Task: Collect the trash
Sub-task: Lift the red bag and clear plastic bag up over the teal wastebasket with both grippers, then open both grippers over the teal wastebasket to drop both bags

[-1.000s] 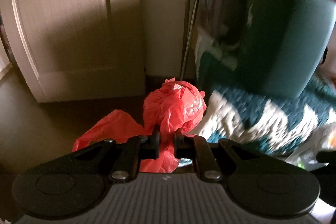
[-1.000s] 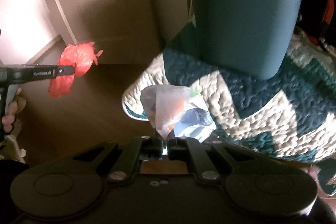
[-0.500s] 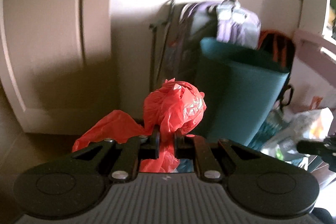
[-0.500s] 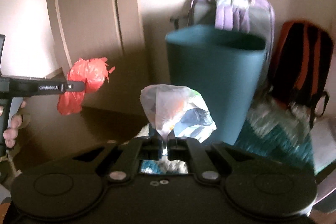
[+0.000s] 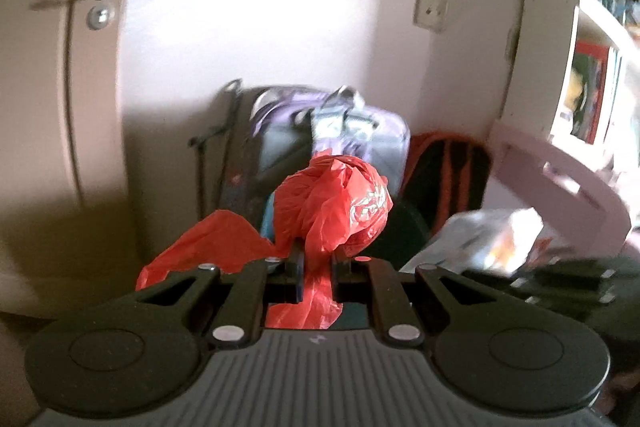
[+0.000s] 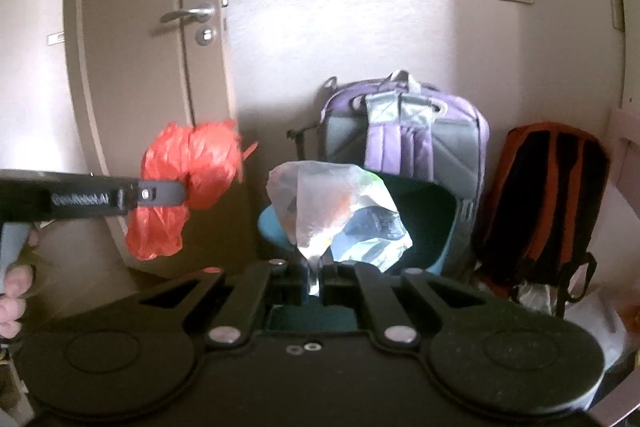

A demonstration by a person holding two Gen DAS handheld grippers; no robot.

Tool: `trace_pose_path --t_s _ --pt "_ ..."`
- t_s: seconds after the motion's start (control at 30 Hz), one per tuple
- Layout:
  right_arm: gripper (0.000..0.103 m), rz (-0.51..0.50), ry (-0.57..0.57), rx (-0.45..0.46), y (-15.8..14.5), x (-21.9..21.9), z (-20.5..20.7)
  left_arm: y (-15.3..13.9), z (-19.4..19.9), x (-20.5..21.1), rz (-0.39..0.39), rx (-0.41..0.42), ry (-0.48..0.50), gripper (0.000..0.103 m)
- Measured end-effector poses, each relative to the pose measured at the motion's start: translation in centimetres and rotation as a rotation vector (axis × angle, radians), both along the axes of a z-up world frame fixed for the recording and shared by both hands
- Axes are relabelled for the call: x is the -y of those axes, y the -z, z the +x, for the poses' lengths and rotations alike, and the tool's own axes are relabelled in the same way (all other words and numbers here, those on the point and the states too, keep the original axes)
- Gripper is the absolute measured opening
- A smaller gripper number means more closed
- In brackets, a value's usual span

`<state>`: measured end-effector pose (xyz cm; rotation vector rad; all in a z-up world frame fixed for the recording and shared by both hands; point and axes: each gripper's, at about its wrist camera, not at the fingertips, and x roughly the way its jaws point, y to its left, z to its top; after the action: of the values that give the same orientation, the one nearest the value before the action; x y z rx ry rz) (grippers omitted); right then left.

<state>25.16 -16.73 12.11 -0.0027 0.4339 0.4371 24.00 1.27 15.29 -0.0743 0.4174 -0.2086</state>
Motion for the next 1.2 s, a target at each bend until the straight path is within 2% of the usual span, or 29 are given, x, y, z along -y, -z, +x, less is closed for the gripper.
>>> trace_pose_path --t_s 0.13,0.3,0.5,0.8,0.93,1.2 --pt "0.003 0.002 0.009 -0.017 -0.6 0.8 2.3 -1.6 2.9 1.4 -0.043 0.009 0.025 0.011" --pt "0.004 -0.006 0.012 -0.056 -0.1 1.5 5.2 -1.2 7.1 3.4 -0.064 -0.028 0.050 0.011" --pt "0.004 -0.021 0.016 -0.111 1.4 2.1 8.7 1.6 11.4 5.2 -0.055 -0.091 0.062 0.011" --pt "0.006 -0.064 -0.010 -0.175 4.4 1.1 12.0 7.1 16.5 6.5 0.007 -0.203 0.054 0.012" --pt "0.013 -0.076 -0.026 -0.214 5.4 0.8 13.1 9.1 17.9 6.6 0.033 -0.260 0.059 0.012" --pt "0.023 -0.090 -0.020 -0.244 6.7 1.0 13.8 10.5 18.8 6.4 0.053 -0.317 0.053 0.013"
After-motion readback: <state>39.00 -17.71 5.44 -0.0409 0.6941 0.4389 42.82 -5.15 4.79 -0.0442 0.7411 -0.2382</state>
